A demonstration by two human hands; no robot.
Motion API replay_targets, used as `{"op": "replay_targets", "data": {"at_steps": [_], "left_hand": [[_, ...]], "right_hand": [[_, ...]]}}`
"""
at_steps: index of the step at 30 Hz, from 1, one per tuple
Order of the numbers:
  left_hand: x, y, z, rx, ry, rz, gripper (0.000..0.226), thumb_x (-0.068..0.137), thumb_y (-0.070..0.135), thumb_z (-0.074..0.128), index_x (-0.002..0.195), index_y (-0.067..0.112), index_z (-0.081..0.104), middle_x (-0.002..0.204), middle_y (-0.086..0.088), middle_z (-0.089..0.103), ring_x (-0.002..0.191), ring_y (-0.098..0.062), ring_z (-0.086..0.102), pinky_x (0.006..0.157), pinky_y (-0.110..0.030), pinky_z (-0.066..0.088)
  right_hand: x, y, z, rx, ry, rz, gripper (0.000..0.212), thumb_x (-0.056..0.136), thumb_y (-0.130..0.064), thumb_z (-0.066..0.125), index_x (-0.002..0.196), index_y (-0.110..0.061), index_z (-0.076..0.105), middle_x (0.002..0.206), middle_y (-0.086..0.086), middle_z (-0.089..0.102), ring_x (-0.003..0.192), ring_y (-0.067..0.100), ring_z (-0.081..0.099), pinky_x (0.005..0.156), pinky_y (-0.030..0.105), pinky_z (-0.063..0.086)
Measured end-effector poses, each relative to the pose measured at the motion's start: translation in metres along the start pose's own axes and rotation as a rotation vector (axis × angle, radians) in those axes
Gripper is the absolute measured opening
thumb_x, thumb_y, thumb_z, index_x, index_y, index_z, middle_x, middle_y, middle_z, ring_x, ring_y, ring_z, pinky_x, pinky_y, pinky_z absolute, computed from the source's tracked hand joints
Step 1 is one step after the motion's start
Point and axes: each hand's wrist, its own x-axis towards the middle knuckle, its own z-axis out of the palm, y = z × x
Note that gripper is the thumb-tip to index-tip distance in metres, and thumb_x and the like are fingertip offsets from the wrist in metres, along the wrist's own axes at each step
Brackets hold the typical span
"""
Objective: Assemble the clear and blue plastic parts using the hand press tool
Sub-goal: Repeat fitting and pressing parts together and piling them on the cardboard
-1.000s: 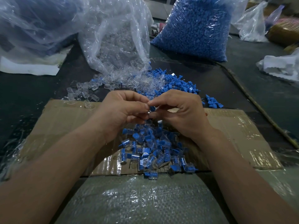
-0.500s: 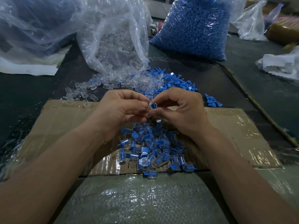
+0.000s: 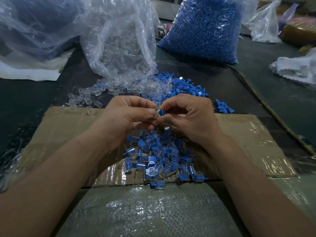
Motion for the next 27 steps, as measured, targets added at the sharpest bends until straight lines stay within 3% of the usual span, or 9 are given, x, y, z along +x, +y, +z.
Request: {"op": "replay_targets", "data": {"at_steps": [10,16,20,27], "left_hand": [[-0.0007,0.0006,0.0027,0.024,0.011,-0.019,0.020,0.054,0.008,0.067,0.074,0.007,0.064,0.065,-0.008,0.069,0.059,-0.017,0.068,0.050,-0.021,0.053],[-0.0029,-0.0001,0.0045,0.122,0.042,0.031,0.031,0.048,0.019,0.074,0.076,0.010,0.064,0.067,-0.005,0.070,0.062,-0.014,0.068,0.053,-0.019,0.053],[-0.0037,-0.0005,0.0051,0.201,0.071,0.072,0.025,0.047,0.021,0.075,0.069,0.015,0.066,0.068,-0.006,0.071,0.061,-0.014,0.068,0.057,-0.019,0.055],[-0.0021,0.0000,0.0018,0.117,0.051,0.035,0.013,0.056,0.008,0.070,0.068,0.010,0.070,0.067,-0.010,0.070,0.060,-0.017,0.068,0.052,-0.019,0.053]], "right_hand": [[-0.0002,0.0023,0.0009,-0.083,0.003,-0.054,0.019,0.068,-0.002,0.077,0.086,-0.004,0.070,0.080,-0.001,0.065,0.072,0.012,0.063,0.069,0.027,0.054],[-0.0003,0.0002,0.0008,-0.111,-0.012,-0.077,0.017,0.068,-0.003,0.076,0.084,-0.004,0.071,0.079,0.004,0.068,0.070,0.012,0.062,0.067,0.023,0.052],[0.0001,-0.0022,0.0018,-0.138,-0.021,-0.109,0.015,0.067,-0.003,0.076,0.081,-0.004,0.071,0.078,0.005,0.069,0.069,0.011,0.061,0.066,0.022,0.050],[0.0005,-0.0025,0.0005,-0.122,-0.011,-0.133,0.017,0.065,-0.006,0.078,0.080,-0.002,0.071,0.076,0.007,0.069,0.067,0.017,0.063,0.065,0.025,0.050]]}}
